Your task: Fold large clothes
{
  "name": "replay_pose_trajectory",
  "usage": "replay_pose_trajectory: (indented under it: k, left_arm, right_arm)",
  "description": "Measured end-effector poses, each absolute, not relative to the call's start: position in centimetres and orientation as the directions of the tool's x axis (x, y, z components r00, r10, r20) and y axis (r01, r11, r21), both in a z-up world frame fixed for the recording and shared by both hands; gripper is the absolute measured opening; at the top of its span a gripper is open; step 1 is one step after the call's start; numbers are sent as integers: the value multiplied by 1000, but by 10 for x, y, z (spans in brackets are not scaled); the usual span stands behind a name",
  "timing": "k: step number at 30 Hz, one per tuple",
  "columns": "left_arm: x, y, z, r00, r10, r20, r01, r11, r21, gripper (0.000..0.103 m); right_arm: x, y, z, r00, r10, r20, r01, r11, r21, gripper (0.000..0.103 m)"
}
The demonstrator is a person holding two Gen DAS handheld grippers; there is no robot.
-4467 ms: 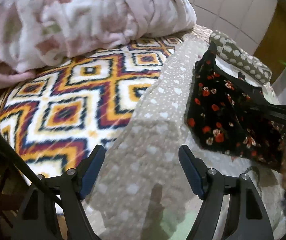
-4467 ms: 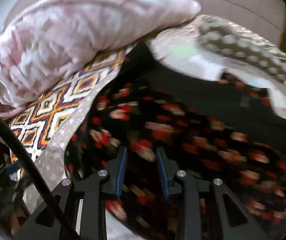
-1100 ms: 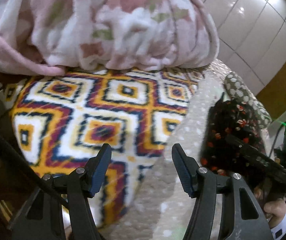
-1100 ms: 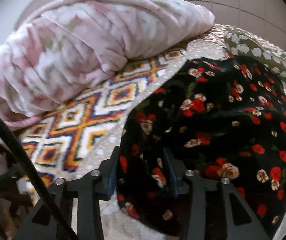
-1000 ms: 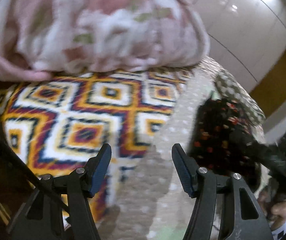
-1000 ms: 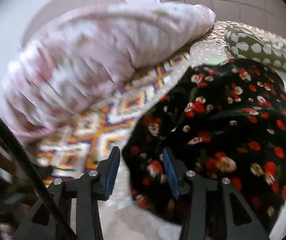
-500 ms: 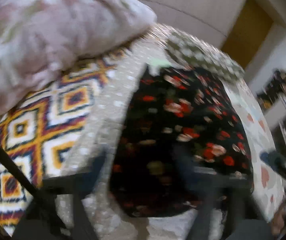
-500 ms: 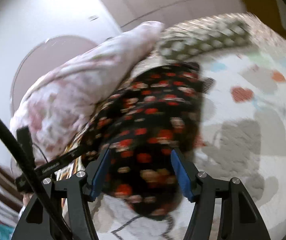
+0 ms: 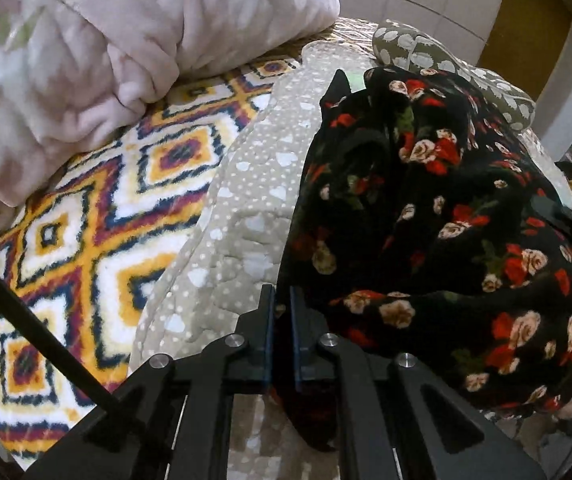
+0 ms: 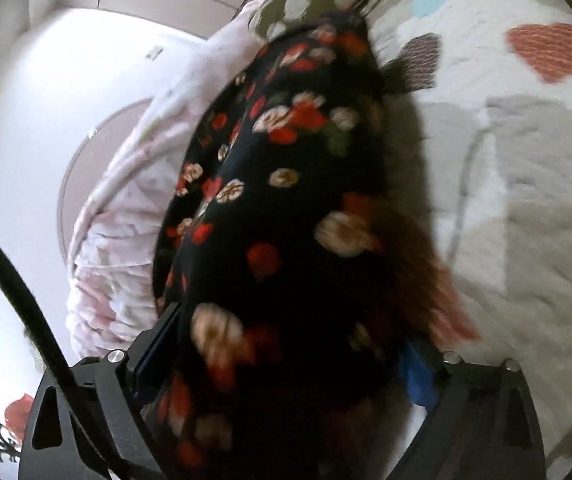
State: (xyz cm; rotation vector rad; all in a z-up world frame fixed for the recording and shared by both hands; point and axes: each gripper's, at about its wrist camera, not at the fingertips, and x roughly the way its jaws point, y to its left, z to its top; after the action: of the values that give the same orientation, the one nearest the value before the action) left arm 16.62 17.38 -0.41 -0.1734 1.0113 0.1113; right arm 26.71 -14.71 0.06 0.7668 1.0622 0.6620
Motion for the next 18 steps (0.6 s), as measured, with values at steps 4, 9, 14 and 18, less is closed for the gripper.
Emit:
replay_pose_trajectory:
  k: [4,9,14,18]
  left_arm:
    - [166,166,-3,535,52,-843,-192,980,-61,5]
    - [164,135,8,534,7,-846,-155,984,-90,5]
    - [166,76,3,508,-139,-850,-37,982,-183,6]
    - [163,46,-1,488,-156,-859,-5,983,-181,10]
  right_arm:
    - [281,-141,-2,305,816,-492,-84,537,839,62]
    - [265,-169,39,363,805,-469,-166,551,818,45]
    - [253,-242,72,455,737,-500,-171,623,763,45]
    - [249,-299,52,484,639,-598,-28,694,719,52]
